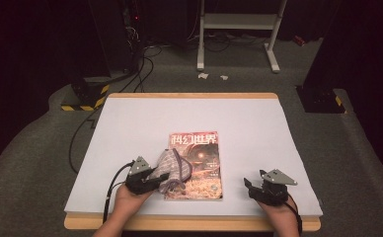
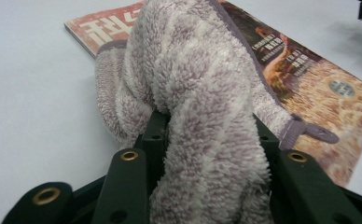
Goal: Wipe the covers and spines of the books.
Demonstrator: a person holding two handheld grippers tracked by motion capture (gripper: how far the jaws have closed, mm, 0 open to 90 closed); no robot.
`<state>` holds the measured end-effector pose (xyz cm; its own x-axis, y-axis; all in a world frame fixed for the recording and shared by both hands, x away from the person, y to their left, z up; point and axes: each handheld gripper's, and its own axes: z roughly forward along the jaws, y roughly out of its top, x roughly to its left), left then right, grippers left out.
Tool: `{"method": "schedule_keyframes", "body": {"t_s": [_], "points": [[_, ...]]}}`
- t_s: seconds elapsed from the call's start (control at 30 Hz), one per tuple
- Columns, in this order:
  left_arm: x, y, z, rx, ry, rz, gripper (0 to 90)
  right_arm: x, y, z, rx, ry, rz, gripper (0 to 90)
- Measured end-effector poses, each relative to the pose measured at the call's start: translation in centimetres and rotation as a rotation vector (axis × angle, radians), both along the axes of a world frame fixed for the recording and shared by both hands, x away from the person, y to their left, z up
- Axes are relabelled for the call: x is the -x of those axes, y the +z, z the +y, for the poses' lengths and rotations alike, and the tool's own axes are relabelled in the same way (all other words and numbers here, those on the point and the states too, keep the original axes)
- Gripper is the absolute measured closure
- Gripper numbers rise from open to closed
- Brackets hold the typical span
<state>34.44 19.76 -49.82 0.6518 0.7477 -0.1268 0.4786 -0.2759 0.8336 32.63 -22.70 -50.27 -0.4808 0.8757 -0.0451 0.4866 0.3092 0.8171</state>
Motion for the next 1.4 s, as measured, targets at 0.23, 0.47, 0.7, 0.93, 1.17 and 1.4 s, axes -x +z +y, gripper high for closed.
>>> {"method": "schedule_keyframes", "body": {"t_s": [0.23,0.47,0.7,0.93,1.17,1.4], "points": [[-1.5,0.2,-1.0,-0.011,-0.003,-0.003,60.3,-0.1,0.2,0.4,0.002,0.019,-0.007,18.7],[-3.6,0.1,-1.9,-0.027,0.010,0.004,60.3,0.0,0.4,0.5,-0.018,0.013,-0.006,14.4],[-5.2,0.0,-3.1,-0.041,0.004,0.019,60.4,0.1,0.4,0.5,-0.005,0.008,-0.032,12.1],[-5.1,-0.1,-7.0,-0.060,-0.063,0.005,60.4,0.0,0.3,0.7,0.022,0.025,-0.010,13.7],[-4.9,0.0,-11.1,-0.072,-0.128,0.006,60.4,0.0,0.3,0.6,0.023,0.024,-0.012,14.1],[-4.5,0.1,-13.5,-0.097,-0.164,-0.014,60.4,0.1,0.2,0.5,0.017,0.023,-0.011,14.1]]}}
